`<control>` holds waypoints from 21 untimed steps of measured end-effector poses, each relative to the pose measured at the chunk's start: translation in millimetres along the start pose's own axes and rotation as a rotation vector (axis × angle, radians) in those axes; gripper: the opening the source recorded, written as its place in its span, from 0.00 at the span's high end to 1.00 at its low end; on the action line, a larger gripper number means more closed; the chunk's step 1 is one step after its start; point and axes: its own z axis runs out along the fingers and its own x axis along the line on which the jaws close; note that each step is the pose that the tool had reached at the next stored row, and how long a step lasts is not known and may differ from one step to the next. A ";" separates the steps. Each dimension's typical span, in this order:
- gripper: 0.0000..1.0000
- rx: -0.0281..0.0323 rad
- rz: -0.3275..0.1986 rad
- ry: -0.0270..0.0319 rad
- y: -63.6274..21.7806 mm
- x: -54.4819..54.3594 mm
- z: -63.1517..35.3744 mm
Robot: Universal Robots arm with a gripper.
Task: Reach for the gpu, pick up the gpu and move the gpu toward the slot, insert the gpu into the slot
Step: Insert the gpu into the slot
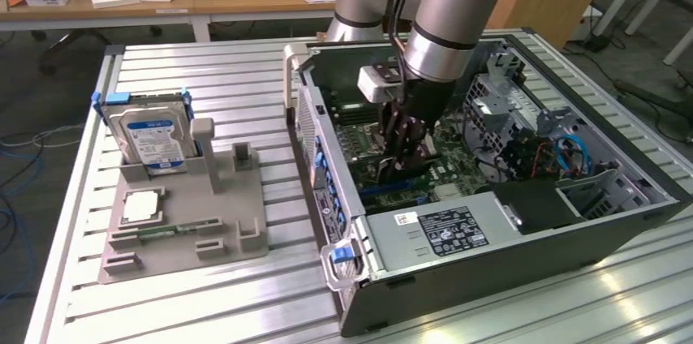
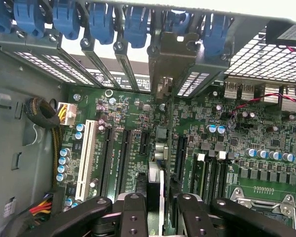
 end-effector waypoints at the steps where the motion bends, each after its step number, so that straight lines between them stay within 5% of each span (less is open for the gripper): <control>1: 0.72 0.0000 0.000 0.0000 0.0 0.0 0.0; 21: 0.73 -0.0002 0.003 0.0000 -5.3 0.9 -5.3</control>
